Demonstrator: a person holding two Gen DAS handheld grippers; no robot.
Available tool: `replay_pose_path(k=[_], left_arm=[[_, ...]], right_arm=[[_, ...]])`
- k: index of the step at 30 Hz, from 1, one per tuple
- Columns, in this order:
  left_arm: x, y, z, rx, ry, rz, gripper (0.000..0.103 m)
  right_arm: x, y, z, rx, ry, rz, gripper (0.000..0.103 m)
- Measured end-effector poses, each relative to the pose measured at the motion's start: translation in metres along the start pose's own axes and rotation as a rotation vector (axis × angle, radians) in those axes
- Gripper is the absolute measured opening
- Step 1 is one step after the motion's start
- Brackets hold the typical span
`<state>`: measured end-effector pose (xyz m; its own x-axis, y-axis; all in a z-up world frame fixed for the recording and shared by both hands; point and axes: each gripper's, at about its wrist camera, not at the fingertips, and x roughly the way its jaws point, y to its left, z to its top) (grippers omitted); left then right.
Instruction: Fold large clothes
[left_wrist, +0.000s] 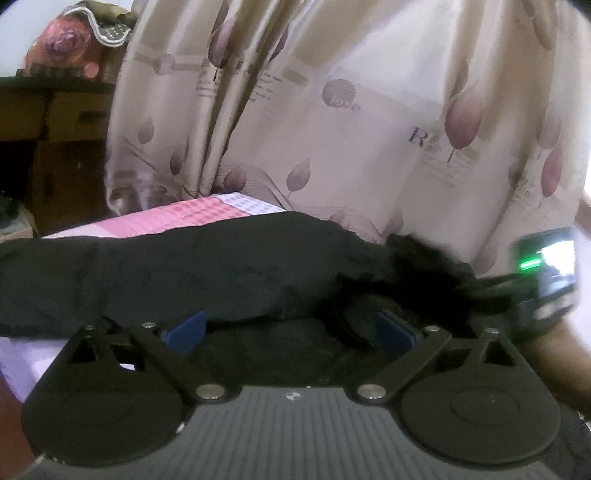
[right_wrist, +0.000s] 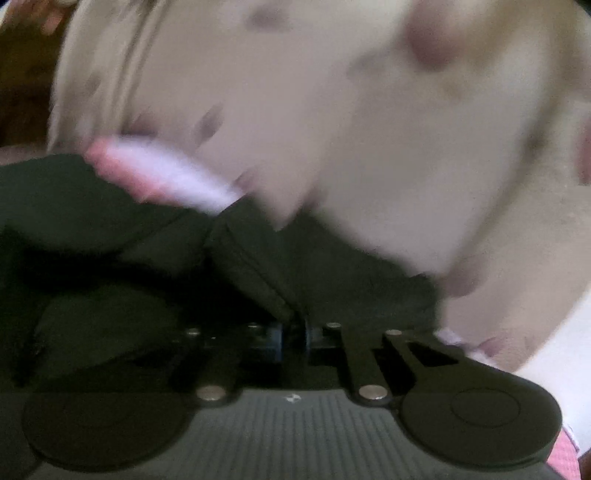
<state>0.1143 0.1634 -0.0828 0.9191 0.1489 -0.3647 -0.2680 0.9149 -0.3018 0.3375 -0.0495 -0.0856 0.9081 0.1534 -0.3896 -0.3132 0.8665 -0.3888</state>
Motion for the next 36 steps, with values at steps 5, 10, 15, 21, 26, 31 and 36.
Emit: replay_pose_path(k=[5, 10, 15, 21, 26, 31, 36], left_arm=[[-0.005, -0.008, 0.003, 0.027, -0.023, 0.005, 0.1], [-0.006, -0.025, 0.003, 0.066, -0.035, 0.006, 0.102], [-0.004, -0.043, -0.006, 0.109, -0.023, 0.008, 0.102], [0.002, -0.06, -0.018, 0.165, 0.004, 0.03, 0.102], [0.007, -0.071, -0.016, 0.214, -0.003, 0.039, 0.102], [0.013, -0.083, -0.005, 0.296, -0.038, 0.027, 0.102], [0.017, -0.09, 0.012, 0.362, -0.084, 0.004, 0.103]], right_arm=[[-0.075, -0.137, -0.013, 0.204, -0.107, -0.159, 0.009], [-0.144, -0.267, -0.054, 0.342, -0.119, -0.373, 0.009], [-0.177, -0.355, -0.117, 0.445, -0.038, -0.527, 0.009], [-0.17, -0.411, -0.208, 0.612, 0.105, -0.633, 0.009], [-0.163, -0.428, -0.286, 0.744, 0.229, -0.664, 0.01], [-0.174, -0.424, -0.314, 0.844, 0.222, -0.665, 0.043], [-0.232, -0.393, -0.298, 0.888, -0.009, -0.752, 0.076]])
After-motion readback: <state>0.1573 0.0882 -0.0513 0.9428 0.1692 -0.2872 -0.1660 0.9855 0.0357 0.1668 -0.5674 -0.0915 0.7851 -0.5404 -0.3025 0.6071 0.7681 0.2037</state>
